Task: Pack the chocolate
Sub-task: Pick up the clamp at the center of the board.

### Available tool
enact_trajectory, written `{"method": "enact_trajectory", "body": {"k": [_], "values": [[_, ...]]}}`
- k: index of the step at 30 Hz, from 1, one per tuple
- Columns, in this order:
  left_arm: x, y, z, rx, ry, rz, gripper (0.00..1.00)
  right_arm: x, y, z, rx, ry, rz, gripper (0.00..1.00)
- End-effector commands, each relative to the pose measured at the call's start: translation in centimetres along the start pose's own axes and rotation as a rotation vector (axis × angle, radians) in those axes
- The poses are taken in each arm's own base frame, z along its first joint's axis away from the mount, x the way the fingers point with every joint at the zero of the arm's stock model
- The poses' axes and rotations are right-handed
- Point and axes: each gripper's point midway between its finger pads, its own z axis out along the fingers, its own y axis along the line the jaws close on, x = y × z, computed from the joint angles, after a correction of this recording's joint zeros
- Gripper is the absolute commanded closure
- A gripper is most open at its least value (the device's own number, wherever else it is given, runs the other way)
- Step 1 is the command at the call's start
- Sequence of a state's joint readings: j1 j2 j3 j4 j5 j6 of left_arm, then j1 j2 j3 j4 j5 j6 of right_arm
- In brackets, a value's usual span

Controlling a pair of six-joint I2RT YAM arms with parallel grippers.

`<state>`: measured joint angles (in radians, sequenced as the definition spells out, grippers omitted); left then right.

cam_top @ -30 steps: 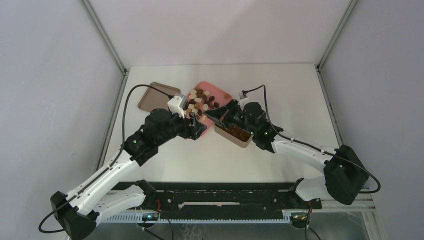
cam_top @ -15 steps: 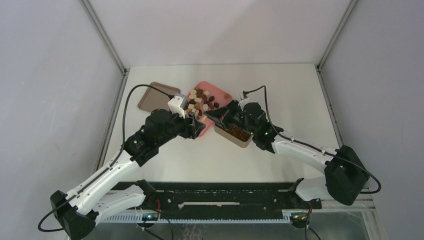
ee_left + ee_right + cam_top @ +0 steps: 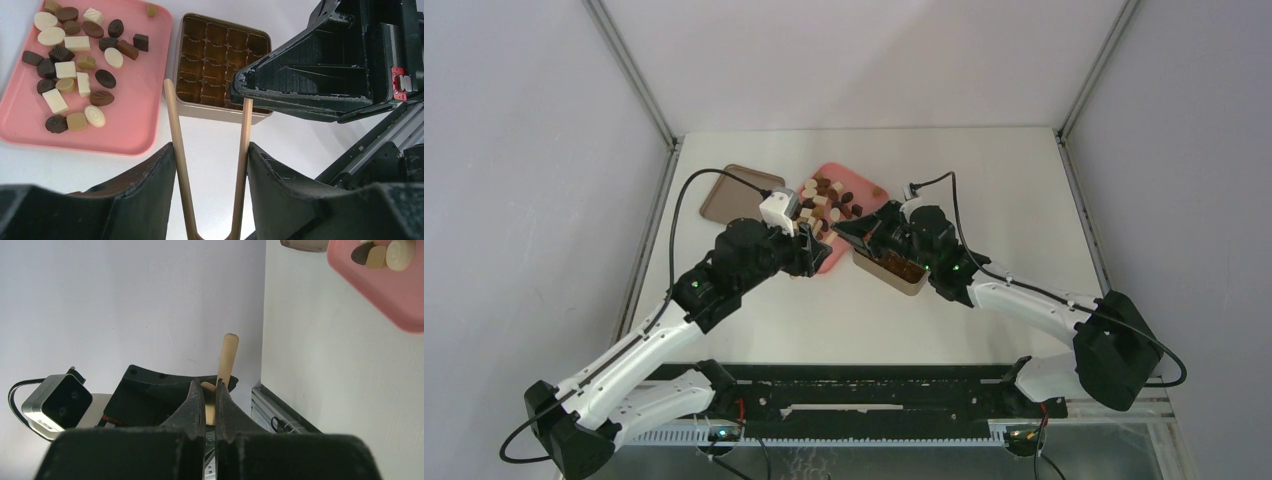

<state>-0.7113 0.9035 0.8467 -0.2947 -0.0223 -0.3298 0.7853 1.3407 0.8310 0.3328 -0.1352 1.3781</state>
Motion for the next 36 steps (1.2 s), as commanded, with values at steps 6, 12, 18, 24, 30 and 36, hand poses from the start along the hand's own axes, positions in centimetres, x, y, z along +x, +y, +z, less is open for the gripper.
{"method": "enact_trajectory", "body": {"k": [6,12,18,24,30,36], "values": [[-1.1,-0.3,-0.2,0.013,-0.057,0.009,0.49,0.6,2.0,-0.5,-0.062,0.01,-0.002,1.0],[-1.2,-0.3,-0.4,0.015,-0.073,-0.001,0.56,0.7,1.7,-0.6,-0.066,0.011,-0.002,1.0],[-0.7,0.2,-0.5,-0.007,-0.048,0.026,0.59,0.7,1.3,-0.8,-0.052,0.01,-0.019,0.97],[-0.7,0.3,-0.8,-0.011,-0.045,0.026,0.57,0.7,1.5,-1.0,-0.064,0.002,-0.034,1.0],[-0.8,0.0,-1.0,-0.01,-0.054,-0.082,0.38,0.7,2.3,-1.4,-0.145,-0.006,-0.026,1.0],[-0.8,-0.8,-1.1,0.057,-0.073,-0.211,0.35,0.7,2.7,-1.7,-0.18,-0.011,-0.026,1.0]]}}
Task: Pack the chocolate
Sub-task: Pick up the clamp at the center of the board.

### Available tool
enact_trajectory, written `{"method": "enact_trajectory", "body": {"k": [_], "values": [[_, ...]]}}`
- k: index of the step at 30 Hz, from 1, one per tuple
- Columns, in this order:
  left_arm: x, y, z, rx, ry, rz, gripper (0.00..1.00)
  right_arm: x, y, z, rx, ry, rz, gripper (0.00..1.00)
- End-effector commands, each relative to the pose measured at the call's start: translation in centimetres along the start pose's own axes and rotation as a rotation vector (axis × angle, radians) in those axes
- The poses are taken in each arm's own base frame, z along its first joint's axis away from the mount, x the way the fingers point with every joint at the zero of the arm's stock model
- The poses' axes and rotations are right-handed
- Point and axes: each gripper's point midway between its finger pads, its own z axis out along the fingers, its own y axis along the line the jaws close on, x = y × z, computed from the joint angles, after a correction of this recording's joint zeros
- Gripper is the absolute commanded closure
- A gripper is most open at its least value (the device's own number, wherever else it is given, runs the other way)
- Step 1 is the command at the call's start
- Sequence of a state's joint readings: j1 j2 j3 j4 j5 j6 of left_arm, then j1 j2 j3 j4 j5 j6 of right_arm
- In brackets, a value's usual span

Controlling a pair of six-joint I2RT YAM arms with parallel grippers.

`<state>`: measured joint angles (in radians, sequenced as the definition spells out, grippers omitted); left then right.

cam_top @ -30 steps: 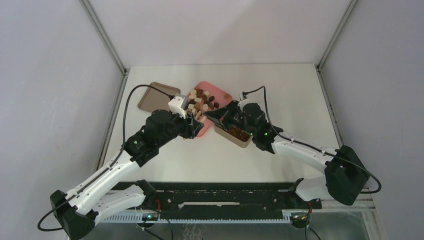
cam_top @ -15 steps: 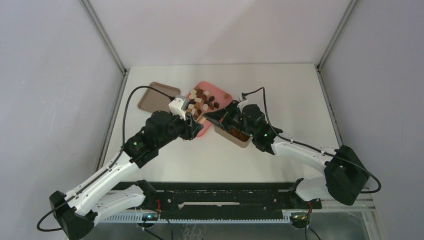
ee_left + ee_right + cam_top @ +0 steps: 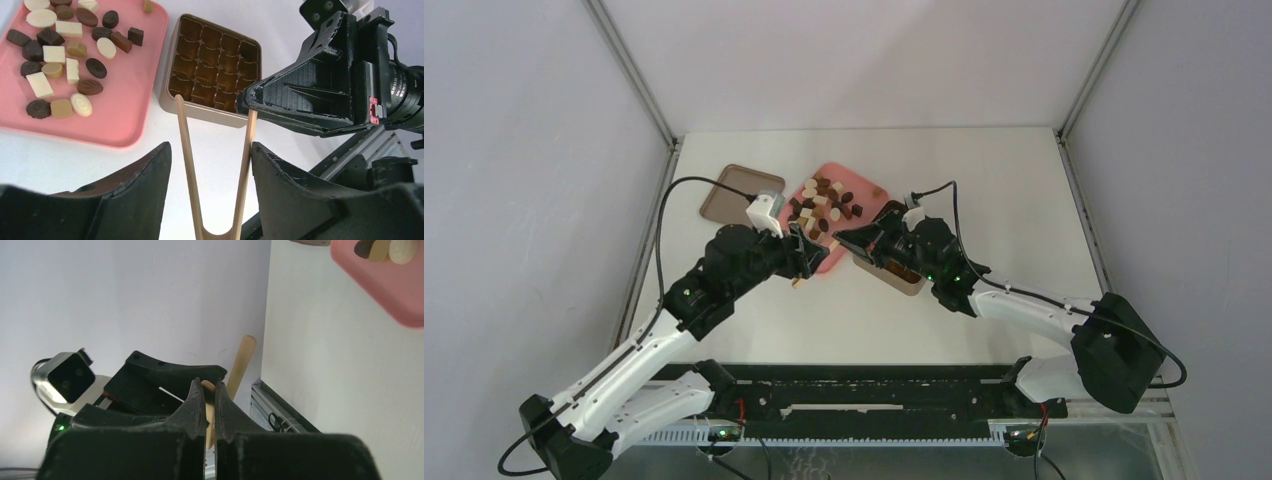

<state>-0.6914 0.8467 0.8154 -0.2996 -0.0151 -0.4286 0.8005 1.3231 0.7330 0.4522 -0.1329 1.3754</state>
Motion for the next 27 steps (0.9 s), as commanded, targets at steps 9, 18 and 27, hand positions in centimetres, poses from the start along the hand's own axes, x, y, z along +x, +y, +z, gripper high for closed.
{"method": "enact_trajectory", "body": {"k": [9,18,27], "values": [[0.1,-1.5,0.3,0.091,-0.018,-0.163,0.3,-0.4,4.7,-0.9,-0.189,-0.025,-0.012,1.0],[0.0,-1.2,-0.8,0.111,-0.027,-0.181,0.32,-0.4,4.1,-0.8,-0.18,-0.026,-0.063,1.0],[-0.9,-2.1,-2.3,0.204,-0.049,-0.24,0.45,-0.6,4.1,-1.0,-0.234,-0.033,-0.114,1.0]]}}
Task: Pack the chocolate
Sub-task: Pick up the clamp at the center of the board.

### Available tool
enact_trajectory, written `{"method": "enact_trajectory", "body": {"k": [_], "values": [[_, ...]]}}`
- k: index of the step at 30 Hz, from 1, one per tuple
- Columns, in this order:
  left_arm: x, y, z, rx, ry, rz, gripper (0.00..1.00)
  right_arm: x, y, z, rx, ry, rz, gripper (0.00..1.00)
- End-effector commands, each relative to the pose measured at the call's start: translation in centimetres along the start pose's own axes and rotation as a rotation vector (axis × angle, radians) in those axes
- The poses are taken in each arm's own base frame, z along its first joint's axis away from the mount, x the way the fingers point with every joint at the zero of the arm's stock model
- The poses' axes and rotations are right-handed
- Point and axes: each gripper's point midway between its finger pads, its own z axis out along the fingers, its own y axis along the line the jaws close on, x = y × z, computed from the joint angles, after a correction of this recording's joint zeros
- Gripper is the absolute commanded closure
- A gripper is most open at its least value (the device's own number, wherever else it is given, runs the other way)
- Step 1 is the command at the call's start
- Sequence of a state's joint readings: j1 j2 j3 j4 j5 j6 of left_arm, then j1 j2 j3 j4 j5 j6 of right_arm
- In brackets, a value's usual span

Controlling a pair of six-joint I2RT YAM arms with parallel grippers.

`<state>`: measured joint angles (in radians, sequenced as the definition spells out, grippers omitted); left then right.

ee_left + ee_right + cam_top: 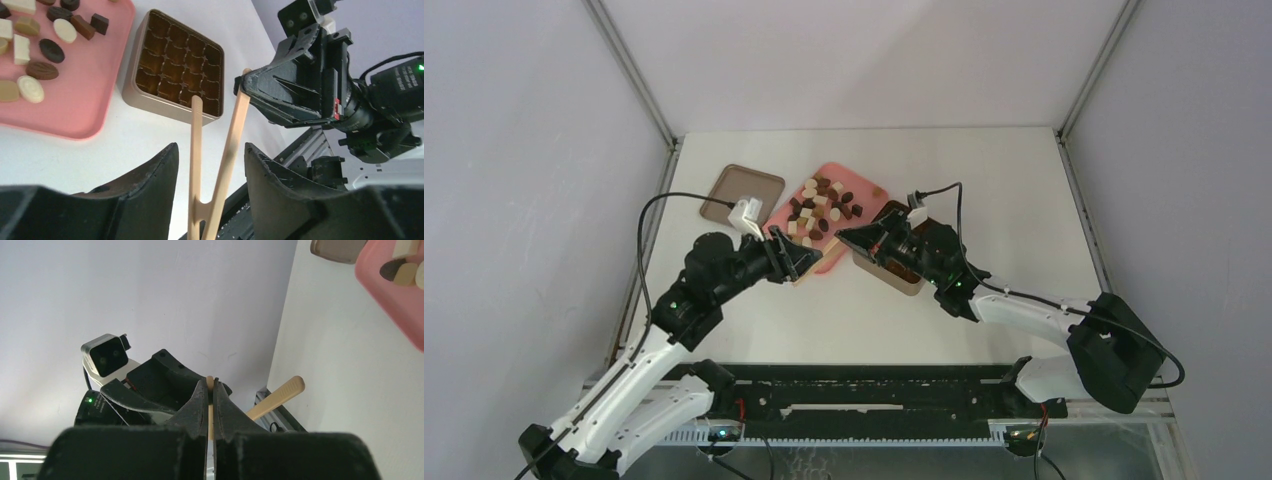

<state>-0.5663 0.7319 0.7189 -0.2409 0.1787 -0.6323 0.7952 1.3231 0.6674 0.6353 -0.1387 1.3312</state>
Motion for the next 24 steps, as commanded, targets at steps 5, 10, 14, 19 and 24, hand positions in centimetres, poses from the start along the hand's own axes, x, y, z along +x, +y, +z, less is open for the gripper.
{"method": "enact_trajectory", "body": {"k": [5,10,14,19,24], "values": [[0.6,-1.9,0.1,0.108,0.069,0.035,0.43,-0.3,3.2,-0.1,-0.139,0.002,-0.058,1.0],[0.5,-2.1,-0.5,0.105,0.075,0.035,0.43,-0.4,3.7,-0.2,-0.159,0.0,-0.099,1.0],[0.3,-2.7,-0.6,0.136,0.079,0.072,0.5,-0.4,3.8,-0.2,-0.169,0.009,-0.102,1.0],[1.2,-1.6,-0.5,0.082,0.148,0.1,0.37,-0.2,4.2,-0.2,-0.188,0.017,-0.119,1.0],[0.7,-1.7,-0.6,0.077,0.124,-0.036,0.13,-0.3,4.8,-0.2,-0.233,0.017,-0.174,1.0]]}}
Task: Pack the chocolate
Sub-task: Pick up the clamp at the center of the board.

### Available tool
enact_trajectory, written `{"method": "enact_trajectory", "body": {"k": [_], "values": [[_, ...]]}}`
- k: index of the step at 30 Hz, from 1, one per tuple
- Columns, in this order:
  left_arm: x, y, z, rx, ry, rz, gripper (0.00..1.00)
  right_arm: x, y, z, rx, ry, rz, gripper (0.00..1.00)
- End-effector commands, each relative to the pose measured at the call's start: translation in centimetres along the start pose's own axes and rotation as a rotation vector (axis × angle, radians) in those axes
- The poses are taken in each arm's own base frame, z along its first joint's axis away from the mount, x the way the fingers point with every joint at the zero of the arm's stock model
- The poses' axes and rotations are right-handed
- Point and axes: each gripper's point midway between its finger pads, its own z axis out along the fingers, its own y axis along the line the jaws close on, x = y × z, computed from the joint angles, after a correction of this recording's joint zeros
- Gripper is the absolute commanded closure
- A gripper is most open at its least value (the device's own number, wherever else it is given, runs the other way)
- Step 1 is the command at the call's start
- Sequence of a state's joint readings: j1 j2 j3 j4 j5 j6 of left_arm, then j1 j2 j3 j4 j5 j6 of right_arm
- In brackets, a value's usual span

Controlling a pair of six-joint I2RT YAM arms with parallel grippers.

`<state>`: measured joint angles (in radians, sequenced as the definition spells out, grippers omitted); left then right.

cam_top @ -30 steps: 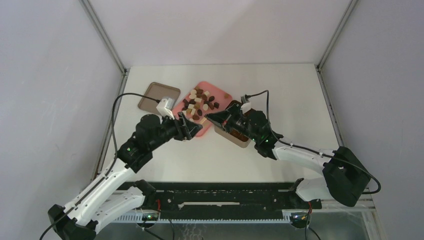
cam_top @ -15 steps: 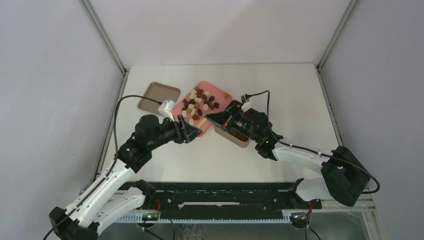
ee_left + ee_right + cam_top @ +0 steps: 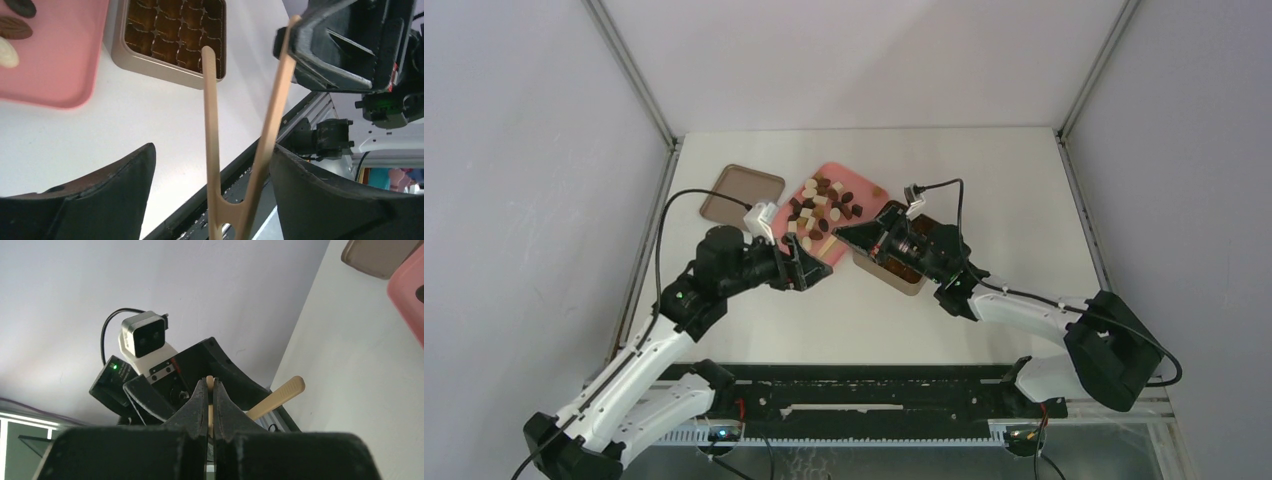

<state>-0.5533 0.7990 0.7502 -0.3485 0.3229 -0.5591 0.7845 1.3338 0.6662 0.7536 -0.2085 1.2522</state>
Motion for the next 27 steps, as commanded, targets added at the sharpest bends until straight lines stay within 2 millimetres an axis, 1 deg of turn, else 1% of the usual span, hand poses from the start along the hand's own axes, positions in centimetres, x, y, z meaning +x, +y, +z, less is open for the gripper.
{"method": "enact_trajectory", "body": {"k": [1,3,5,8,10,16,22,27], "values": [[-2.8,-2.0,-1.2,0.067,-0.085,-0.1,0.11,-0.8,2.8,0.3,-0.128,-0.017,-0.087,1.0],[-3.3,-2.7,-1.4,0.115,-0.116,-0.174,0.1,-0.8,3.4,0.3,-0.168,-0.015,-0.103,1.0],[-3.6,-3.1,-1.3,0.149,-0.133,-0.269,0.09,-0.7,3.6,0.5,-0.191,-0.011,-0.11,1.0],[-4.2,-4.2,-1.4,0.224,-0.163,-0.349,0.1,-0.5,4.0,0.6,-0.228,-0.004,-0.116,1.0],[-4.3,-4.4,-1.3,0.244,-0.168,-0.393,0.11,-0.4,4.2,0.6,-0.252,0.0,-0.119,1.0],[-3.9,-3.4,-0.8,0.218,-0.164,-0.475,0.12,-0.3,5.5,0.8,-0.299,0.017,-0.163,1.0],[-4.5,-4.3,-0.9,0.312,-0.181,-0.54,0.17,-0.2,6.1,0.9,-0.331,0.038,-0.182,1.0],[-4.8,-4.8,-1.3,0.342,-0.191,-0.535,0.23,-0.2,6.1,1.0,-0.337,0.046,-0.178,1.0]]}}
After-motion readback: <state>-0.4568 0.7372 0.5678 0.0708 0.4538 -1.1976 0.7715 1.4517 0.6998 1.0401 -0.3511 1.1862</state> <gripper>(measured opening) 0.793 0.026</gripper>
